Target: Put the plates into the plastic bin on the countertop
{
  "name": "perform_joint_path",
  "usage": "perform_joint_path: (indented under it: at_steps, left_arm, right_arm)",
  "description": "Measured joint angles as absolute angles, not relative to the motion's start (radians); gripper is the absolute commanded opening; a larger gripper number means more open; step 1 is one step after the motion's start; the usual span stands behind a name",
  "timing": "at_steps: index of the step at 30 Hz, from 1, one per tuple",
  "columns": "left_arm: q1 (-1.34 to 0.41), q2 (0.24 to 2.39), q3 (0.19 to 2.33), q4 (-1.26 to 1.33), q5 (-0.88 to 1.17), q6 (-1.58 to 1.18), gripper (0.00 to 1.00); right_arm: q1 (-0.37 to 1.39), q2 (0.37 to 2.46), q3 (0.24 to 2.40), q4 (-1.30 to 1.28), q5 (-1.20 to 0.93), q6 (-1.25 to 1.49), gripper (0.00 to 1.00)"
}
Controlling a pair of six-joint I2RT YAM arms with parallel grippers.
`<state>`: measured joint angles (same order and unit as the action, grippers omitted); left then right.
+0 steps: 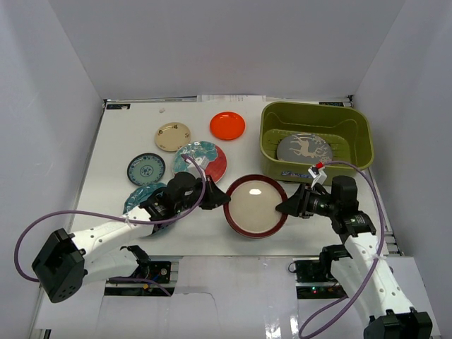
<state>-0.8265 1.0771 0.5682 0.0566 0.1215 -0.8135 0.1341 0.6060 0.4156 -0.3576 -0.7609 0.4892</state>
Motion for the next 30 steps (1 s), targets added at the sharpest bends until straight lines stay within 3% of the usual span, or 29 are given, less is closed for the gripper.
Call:
perform_joint_path:
  at_steps: [2, 4, 5, 8, 11, 15, 20, 24, 30]
  left_arm:
    - [-0.823, 1.077, 0.578, 0.049, 0.122, -0.807, 0.01]
    - [-0.814, 1.077, 0.589, 0.03, 0.117, -0.787, 0.15]
    - [-0.813, 1.075, 0.594, 0.02, 0.111, -0.783, 0.36]
    - [-0.814, 1.059, 0.63, -0.004, 0.097, -0.769, 0.77]
    - [-0.816, 0.992, 0.714, -0.061, 0.052, -0.719, 0.94]
    - [-0.816, 0.831, 0.808, -0.162, -0.055, -0.627, 0.98]
    - [-0.816, 0.605, 0.818, -0.295, -0.191, -0.536, 0.98]
    - [-0.816, 0.503, 0.749, -0.34, -0.249, -0.506, 0.98]
    - [-0.816, 0.53, 0.704, -0.404, -0.272, -0.462, 0.98]
  right_arm:
    - [0.168, 0.624, 0.416, -0.338, -0.729, 0.512, 0.08]
    - [0.183, 0.632, 0.421, -0.329, -0.702, 0.551, 0.08]
    - [0.192, 0.635, 0.434, -0.335, -0.685, 0.564, 0.08]
    - [0.216, 0.657, 0.503, -0.347, -0.647, 0.566, 0.08]
    - [0.225, 0.739, 0.635, -0.361, -0.596, 0.562, 0.08]
    - [0.189, 0.905, 0.87, -0.349, -0.538, 0.553, 0.08]
    - [-0.015, 1.065, 1.056, -0.255, -0.498, 0.572, 0.08]
    - [-0.152, 1.159, 1.076, -0.217, -0.434, 0.579, 0.08]
    - [-0.22, 1.314, 1.072, -0.244, -0.377, 0.565, 0.08]
